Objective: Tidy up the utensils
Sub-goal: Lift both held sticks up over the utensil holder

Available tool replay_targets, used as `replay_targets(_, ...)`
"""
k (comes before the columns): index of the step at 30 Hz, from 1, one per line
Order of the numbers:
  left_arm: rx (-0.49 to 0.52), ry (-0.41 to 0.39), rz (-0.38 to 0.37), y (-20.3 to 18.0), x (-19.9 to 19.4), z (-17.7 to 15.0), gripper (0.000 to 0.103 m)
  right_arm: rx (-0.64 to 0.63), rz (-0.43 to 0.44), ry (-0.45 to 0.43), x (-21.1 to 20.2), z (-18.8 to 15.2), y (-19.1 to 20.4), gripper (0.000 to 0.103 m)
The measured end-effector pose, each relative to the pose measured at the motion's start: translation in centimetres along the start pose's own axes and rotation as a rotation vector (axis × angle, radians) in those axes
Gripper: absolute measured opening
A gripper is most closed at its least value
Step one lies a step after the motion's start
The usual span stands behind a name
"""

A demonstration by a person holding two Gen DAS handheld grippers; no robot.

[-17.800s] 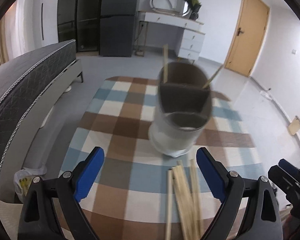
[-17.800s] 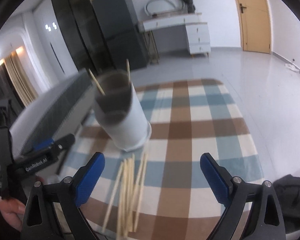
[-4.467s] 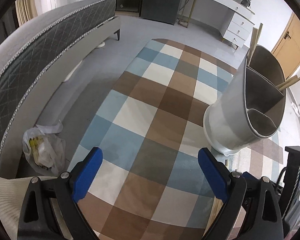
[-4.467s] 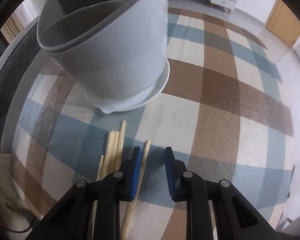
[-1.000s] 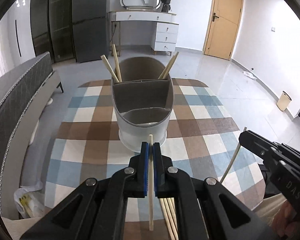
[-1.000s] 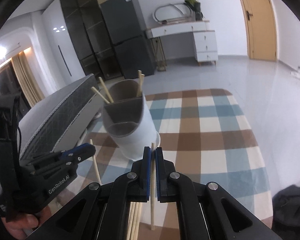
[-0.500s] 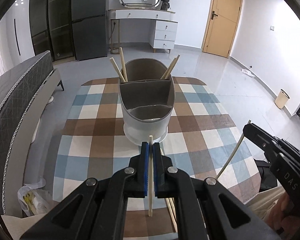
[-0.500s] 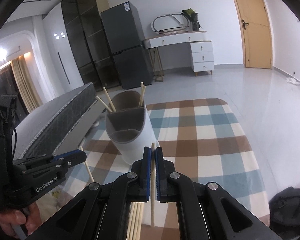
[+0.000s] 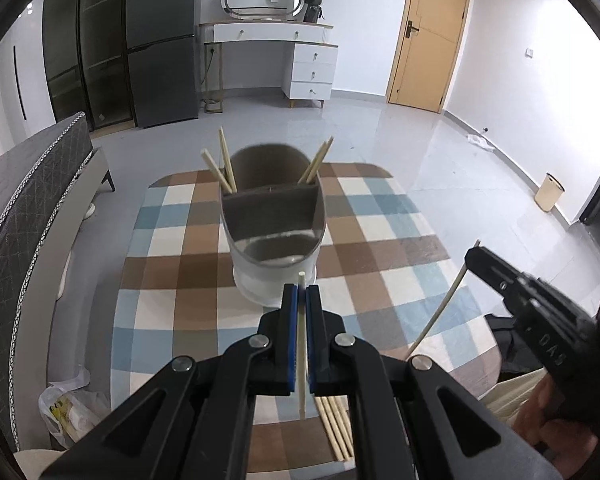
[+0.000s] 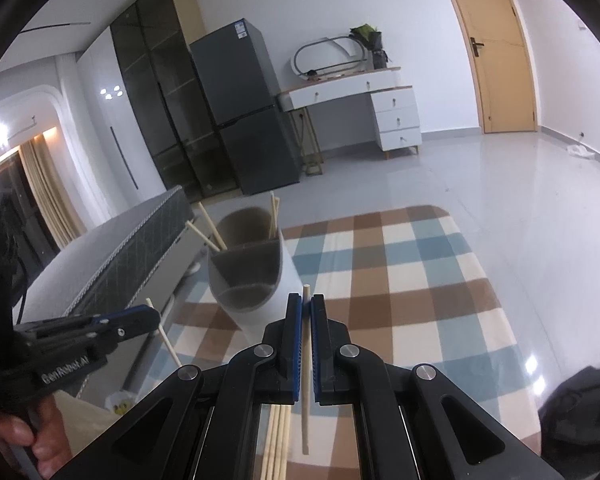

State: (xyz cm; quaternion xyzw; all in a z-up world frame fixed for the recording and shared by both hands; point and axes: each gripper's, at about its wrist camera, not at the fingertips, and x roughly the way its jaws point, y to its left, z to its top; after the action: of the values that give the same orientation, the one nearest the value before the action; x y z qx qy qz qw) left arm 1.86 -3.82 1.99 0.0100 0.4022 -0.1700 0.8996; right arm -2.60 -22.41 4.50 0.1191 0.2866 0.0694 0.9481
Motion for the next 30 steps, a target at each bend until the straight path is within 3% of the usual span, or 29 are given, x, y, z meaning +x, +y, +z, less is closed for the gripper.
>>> replay_targets(9,-0.047,-0.066,-0.063,0.7,-3.6,6.3,0.000,0.004,0.018,-0.092,-1.2,5.1,0.6,0.003)
replay_targets(16,-0.103,-0.134,-0.087,2.3,-5.4,11.3,0.000,-0.033,0.071,-0.173,-1.1,11.4,3.0,0.003)
replay_targets(23,-0.143,-0.196,-0.084,4.5,-4.1,14.9,0.000,-0.087,0.097,-0.223,1.3,15.9,5.8,0.004)
replay_targets(30,-0.158,-0.238,-0.047,6.3,-1.0,16.0,0.000,-0.110,0.109,-0.222,5.9,16.8,7.1,0.004)
